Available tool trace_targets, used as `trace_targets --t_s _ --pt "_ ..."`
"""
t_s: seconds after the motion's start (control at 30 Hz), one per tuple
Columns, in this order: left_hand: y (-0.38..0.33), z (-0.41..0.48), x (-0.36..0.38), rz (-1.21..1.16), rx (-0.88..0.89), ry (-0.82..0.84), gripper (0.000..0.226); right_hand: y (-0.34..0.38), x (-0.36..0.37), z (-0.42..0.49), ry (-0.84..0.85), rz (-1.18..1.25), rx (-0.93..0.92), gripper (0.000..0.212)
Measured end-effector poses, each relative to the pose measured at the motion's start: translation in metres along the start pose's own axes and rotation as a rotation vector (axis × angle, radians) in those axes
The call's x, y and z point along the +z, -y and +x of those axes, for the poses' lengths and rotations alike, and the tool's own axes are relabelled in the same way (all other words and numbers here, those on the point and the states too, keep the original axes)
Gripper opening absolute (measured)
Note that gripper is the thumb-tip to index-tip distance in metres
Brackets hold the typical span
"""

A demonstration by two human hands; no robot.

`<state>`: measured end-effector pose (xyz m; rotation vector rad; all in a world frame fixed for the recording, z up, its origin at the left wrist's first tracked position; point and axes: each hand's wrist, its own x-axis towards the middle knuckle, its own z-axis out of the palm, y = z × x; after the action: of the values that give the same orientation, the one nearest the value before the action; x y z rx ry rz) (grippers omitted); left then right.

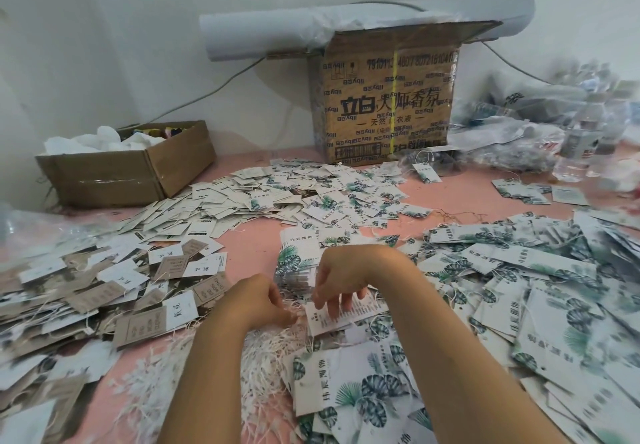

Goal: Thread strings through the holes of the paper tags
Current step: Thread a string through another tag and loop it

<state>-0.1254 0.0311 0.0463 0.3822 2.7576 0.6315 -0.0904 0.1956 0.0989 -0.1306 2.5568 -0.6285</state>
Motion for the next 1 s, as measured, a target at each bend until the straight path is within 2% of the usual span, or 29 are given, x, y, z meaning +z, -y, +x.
trace_targets --t_s 0.17,0.37,0.5,0.73,0.9,1.0 --pt "0.0 0.002 0.001 0.008 0.025 -0.02 0.01 -0.003 0.001 0.007 -0.046 0.016 -0.01 0.016" --pt "0.003 0.004 0.002 -0.018 0.036 -0.045 0.011 -0.005 0.001 0.01 -0.101 0.042 -0.038 0.018" --pt "0.003 0.005 0.007 0.007 0.019 -0.074 0.026 -0.006 0.003 0.011 -0.106 0.041 -0.043 0.02" --pt "0.004 0.006 0.009 0.007 0.036 -0.092 0.01 -0.007 0.005 0.016 -0.118 0.042 -0.056 0.014" --pt "0.001 0.003 0.0 -0.103 0.096 -0.083 0.009 -0.009 0.009 0.024 -0.215 0.141 -0.091 0.018" --pt "-0.005 0.0 -0.009 -0.263 0.173 -0.059 0.008 -0.008 0.011 0.028 -0.249 0.218 -0.157 0.029"
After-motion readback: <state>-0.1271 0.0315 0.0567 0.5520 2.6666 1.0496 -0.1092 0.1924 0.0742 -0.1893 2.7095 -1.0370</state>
